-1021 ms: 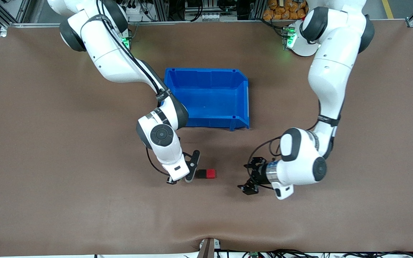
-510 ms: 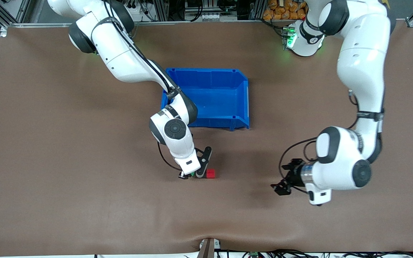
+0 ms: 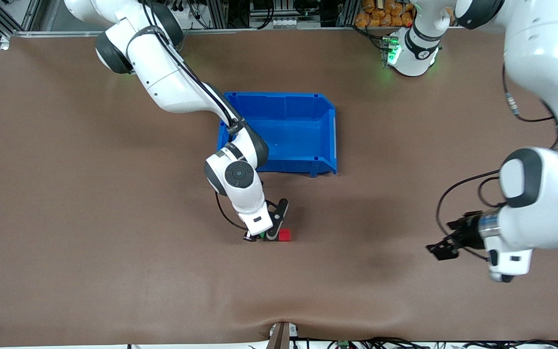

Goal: Attach green and red cubes to black cube
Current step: 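Open the left gripper and withdraw it while the right gripper nears the black cube, then press the green cube onto the black cube with the right gripper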

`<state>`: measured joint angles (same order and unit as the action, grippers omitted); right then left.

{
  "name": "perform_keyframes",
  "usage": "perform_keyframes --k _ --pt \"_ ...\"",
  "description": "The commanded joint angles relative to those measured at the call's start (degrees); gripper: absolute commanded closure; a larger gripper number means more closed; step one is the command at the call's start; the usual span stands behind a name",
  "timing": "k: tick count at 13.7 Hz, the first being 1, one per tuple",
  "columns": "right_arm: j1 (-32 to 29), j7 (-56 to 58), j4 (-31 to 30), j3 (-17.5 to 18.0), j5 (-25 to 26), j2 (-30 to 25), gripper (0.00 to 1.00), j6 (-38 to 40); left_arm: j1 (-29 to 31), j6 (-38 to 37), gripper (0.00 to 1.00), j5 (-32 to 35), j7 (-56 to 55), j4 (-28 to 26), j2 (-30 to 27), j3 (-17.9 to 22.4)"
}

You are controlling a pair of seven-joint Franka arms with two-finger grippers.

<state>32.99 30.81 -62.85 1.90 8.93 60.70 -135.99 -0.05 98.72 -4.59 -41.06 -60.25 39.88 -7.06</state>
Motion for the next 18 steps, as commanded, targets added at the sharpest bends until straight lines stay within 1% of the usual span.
perform_keyframes --k 1,3,5,6,7,8,11,13,15,17,18 --pt "0.32 -0.66 3.69 -0.14 -0.85 2.75 0.85 -0.68 0.05 -5.18 0.0 3.7 5.97 -1.71 -7.07 -0.06" --pt "0.5 -0.75 4.58 -0.14 -0.93 3.37 0.82 -0.68 0.05 -8.26 0.0 6.94 10.11 -1.8 -11.64 -0.05" --pt "0.67 -1.1 4.93 -0.05 -0.93 3.98 0.79 -2.16 0.23 -15.45 0.0 7.93 13.88 -1.89 -15.95 -0.06" --pt "0.93 -1.54 4.84 -0.14 -0.93 4.16 0.74 -2.78 1.19 -18.18 0.0 7.84 18.6 -1.8 -17.62 -0.14" --pt "0.94 -2.06 4.84 -0.14 -0.93 4.25 0.4 -3.05 1.37 -18.99 0.0 7.58 21.43 -1.8 -19.12 -0.14" --pt "0.94 -2.5 4.76 -0.14 -0.93 4.25 0.0 -4.18 1.37 -20.05 0.0 7.83 22.94 -2.15 -19.92 -0.4" --pt "0.85 -2.6 4.76 -0.14 -0.93 4.25 0.0 -4.72 1.37 -21.29 0.0 8.01 29.18 -2.15 -20.28 -0.58" --pt "0.59 -2.6 4.49 -0.14 -1.02 3.55 0.0 -3.85 0.32 -21.29 0.0 11.69 29.89 -1.98 -20.01 -0.67" --pt "0.06 -2.6 3.97 -0.14 -1.37 1.62 0.0 -3.67 1.11 -21.11 0.0 11.26 29.37 -1.71 -20.01 -0.5" --pt "-0.47 -2.68 3.35 -0.14 -1.46 -0.84 0.0 1.05 1.63 -21.11 0.0 11.62 29.63 -1.71 -20.45 -0.23" --pt "-0.82 -2.68 3.35 -0.14 -1.64 -2.59 0.0 4.47 1.98 -21.46 0.0 11.09 30.16 -1.8 -21.93 -0.14"
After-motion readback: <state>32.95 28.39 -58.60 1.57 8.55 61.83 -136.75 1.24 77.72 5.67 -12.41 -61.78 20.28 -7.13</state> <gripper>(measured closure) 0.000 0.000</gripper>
